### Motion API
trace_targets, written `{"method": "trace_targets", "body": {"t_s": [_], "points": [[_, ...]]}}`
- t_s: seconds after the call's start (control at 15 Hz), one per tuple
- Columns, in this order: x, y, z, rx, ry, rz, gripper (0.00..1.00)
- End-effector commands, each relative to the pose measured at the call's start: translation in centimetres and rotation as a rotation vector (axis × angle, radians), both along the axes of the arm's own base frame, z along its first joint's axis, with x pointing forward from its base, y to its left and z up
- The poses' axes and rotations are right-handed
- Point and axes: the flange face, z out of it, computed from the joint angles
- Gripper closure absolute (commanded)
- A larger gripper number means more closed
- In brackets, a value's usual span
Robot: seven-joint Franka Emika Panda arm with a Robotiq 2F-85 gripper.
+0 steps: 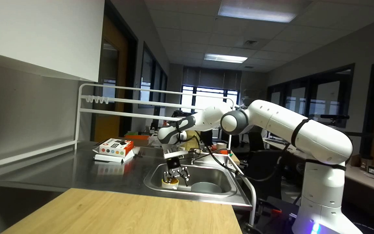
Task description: Place the mug to the left of the side
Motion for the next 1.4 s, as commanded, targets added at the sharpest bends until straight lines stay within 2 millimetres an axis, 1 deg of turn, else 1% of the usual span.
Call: {"method": "trace_targets", "body": {"t_s": [0.0,0.27,0.4,0.47,0.6,0.67,0.73,0.8,0.87,0.93,1.07,1.33], "points": [[0.6,-0.2,0.0,0.006,0.024,-0.023,0.4],[1.0,-0.5,1.0,0.003,0.017,-0.022,0.72],[1.2,-0.5,1.7,-0.001,0.01,-0.02,0.86],[1.4,-0.4,2.2,-0.004,0.002,-0.019,0.95],[1.8,-0.3,3.2,-0.005,-0.021,-0.017,0.96],[2.1,-0.3,4.0,-0.004,-0.037,-0.015,0.94],[2.4,-0.2,4.7,-0.005,-0.054,-0.013,0.93],[2.8,-0.1,5.5,-0.005,-0.074,-0.008,0.95],[3.1,0.1,6.4,0.001,-0.096,-0.002,0.94],[3.4,0.3,7.3,0.001,-0.116,0.002,0.95],[4.1,0.8,9.2,-0.004,-0.163,0.016,0.94],[5.2,1.9,13.7,-0.005,-0.274,0.04,0.93]]}}
